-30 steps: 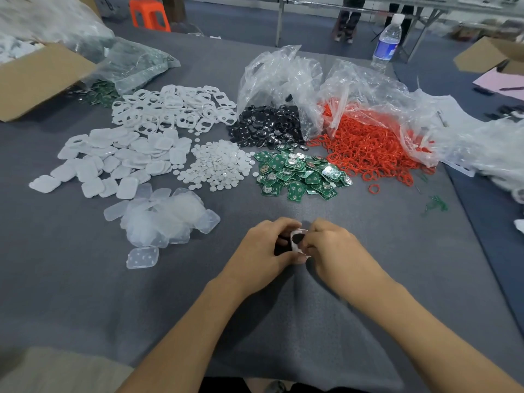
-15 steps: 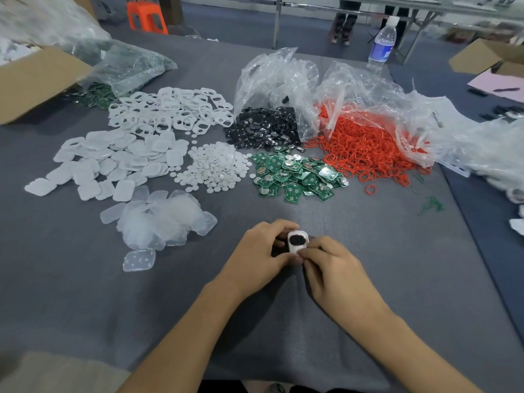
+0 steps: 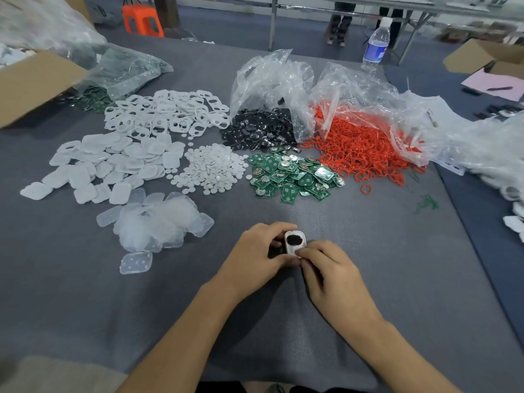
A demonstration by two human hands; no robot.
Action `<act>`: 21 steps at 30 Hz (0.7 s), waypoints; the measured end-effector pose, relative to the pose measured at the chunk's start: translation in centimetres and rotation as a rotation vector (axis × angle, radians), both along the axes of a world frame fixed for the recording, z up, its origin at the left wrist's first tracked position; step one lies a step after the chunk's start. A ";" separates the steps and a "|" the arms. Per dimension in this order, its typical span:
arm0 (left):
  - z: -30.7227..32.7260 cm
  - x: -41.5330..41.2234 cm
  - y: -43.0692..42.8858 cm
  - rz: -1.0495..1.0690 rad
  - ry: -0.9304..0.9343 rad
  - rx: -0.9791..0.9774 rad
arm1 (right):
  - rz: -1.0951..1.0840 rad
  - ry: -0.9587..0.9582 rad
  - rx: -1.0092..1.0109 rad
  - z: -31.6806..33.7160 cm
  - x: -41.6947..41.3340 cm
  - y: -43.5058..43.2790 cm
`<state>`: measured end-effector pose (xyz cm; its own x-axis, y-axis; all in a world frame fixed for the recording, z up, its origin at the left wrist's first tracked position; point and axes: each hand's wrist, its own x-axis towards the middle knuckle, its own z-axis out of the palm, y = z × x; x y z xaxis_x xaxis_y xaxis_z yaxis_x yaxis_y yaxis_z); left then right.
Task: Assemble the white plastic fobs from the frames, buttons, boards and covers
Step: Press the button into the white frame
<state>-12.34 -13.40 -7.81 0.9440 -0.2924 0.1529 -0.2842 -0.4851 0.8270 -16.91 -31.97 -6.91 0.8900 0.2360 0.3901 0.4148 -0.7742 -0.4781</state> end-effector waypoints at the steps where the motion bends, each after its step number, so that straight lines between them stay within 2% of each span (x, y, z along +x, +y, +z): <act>1: 0.1 -0.1 0.0 -0.005 0.003 -0.005 | -0.001 -0.002 0.004 0.0 0.0 0.0; 4: 0.5 -0.4 -0.1 0.007 -0.016 -0.056 | 0.003 -0.010 0.013 -0.2 -0.1 -0.1; 7: 1.1 -1.5 0.6 0.147 -0.121 -0.093 | 0.004 -0.016 0.035 -0.4 -0.1 -0.1; 10: 1.5 -3.3 3.2 0.502 -0.288 -0.046 | -0.004 -0.027 0.056 -0.6 -0.1 -0.2; 12: 1.4 -4.7 6.3 0.786 -0.353 0.050 | -0.007 -0.031 0.065 -0.7 -0.1 -0.1; 14: 1.0 -6.1 9.7 0.981 -0.287 0.209 | -0.009 -0.036 0.074 -0.8 -0.1 -0.1; 17: 0.2 -7.8 13.2 1.094 -0.037 0.361 | -0.009 -0.037 0.079 -0.9 -0.1 -0.1; 19: -0.2 -8.3 14.1 1.068 -0.005 0.385 | -0.007 -0.038 0.074 -1.0 -0.1 -0.1; 21: -0.4 -8.7 14.3 1.020 -0.070 0.288 | -0.005 -0.040 0.072 -1.1 0.0 -0.1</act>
<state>-21.02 0.90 -8.22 0.7545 0.5991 0.2678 0.3252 -0.6957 0.6405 -16.95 -32.07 -7.98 0.8745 0.2014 0.4412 0.4306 -0.7409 -0.5154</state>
